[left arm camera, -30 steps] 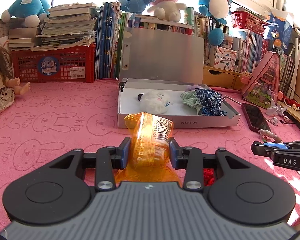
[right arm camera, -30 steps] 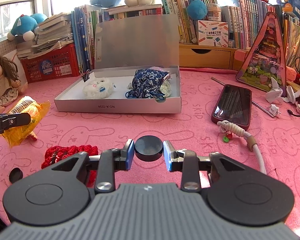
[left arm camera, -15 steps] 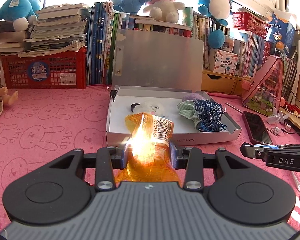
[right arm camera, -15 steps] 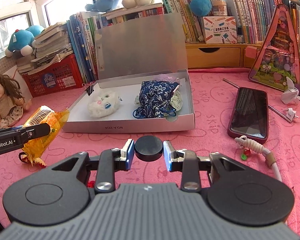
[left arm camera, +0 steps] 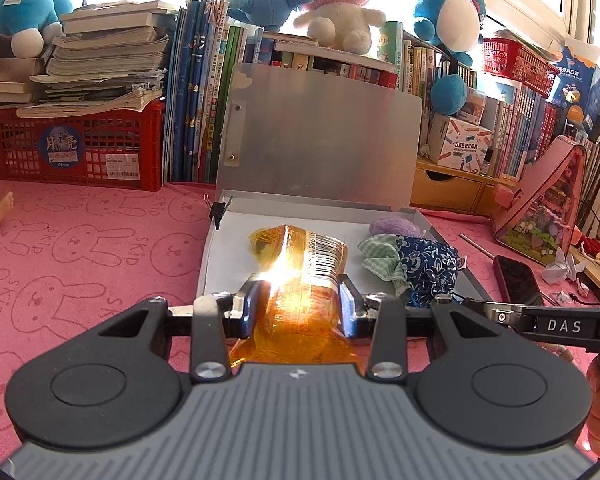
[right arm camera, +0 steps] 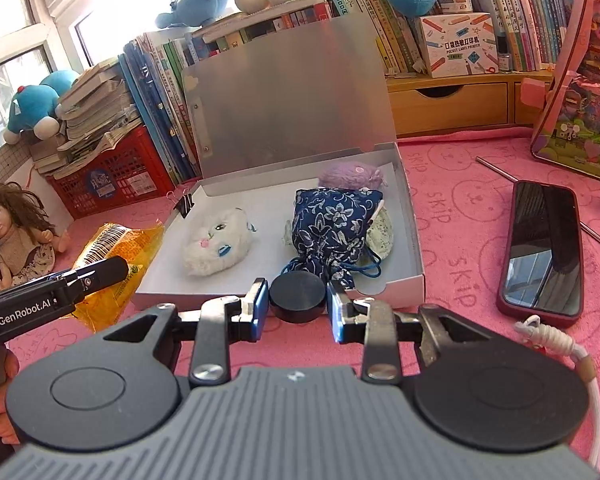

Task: Organize objects
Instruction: 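Carry the black cap and orange snack packet into the white box with both grippers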

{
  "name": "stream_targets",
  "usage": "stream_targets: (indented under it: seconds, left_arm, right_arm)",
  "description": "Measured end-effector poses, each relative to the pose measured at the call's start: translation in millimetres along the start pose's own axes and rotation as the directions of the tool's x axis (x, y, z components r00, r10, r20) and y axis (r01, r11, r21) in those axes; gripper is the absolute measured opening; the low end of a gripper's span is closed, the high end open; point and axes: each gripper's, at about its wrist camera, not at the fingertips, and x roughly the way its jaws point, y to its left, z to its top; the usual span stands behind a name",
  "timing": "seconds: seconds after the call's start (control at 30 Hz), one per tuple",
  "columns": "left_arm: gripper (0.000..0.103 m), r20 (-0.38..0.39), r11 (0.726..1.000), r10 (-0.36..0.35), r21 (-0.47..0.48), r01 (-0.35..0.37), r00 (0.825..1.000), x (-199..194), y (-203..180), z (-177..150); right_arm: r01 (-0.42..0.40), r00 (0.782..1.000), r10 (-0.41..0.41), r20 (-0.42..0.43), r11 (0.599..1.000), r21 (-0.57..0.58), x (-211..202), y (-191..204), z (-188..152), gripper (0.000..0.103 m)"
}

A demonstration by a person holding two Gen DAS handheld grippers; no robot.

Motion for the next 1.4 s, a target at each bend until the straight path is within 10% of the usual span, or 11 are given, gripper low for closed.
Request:
stream_targets:
  seconds: [1.4]
  left_arm:
    - [0.045, -0.085, 0.993, 0.109, -0.038, -0.112, 0.990, 142, 19, 31]
  right_arm:
    - [-0.020, 0.996, 0.015, -0.091, 0.998, -0.054, 116, 28, 42, 0.035]
